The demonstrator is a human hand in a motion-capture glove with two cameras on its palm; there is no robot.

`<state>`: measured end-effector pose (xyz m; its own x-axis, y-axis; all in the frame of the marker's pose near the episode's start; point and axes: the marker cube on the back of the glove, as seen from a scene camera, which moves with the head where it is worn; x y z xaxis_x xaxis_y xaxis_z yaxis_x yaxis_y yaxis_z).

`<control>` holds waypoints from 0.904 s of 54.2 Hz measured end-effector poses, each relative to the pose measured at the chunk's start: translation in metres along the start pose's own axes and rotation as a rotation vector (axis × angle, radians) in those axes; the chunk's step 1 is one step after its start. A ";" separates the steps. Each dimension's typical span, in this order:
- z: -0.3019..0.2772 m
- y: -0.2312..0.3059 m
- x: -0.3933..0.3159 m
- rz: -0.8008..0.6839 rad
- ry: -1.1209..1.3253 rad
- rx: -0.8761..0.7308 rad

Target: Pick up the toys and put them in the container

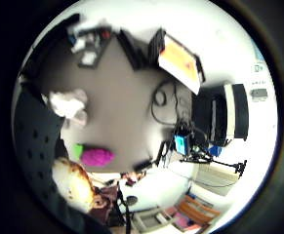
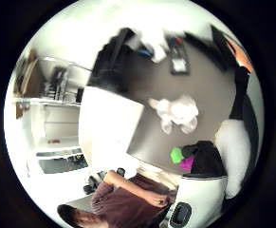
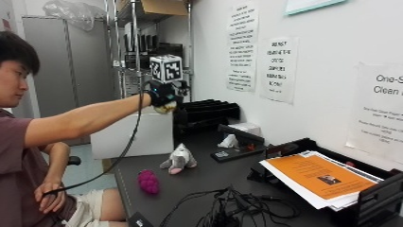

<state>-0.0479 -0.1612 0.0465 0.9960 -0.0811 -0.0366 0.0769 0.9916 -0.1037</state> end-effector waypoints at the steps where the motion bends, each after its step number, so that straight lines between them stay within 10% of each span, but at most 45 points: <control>1: -0.008 0.000 -0.010 -0.018 -0.008 0.015; 11: -0.066 -0.009 -0.168 -0.268 -0.042 0.162; 28: 0.000 0.005 -0.339 -0.714 -0.134 0.158; 41: 0.086 0.003 -0.354 -0.531 0.251 -0.414; 49: 0.072 -0.003 -0.330 -0.584 0.128 -0.352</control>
<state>-0.3740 -0.1306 0.1305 0.7811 -0.6244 0.0086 0.5582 0.6919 -0.4580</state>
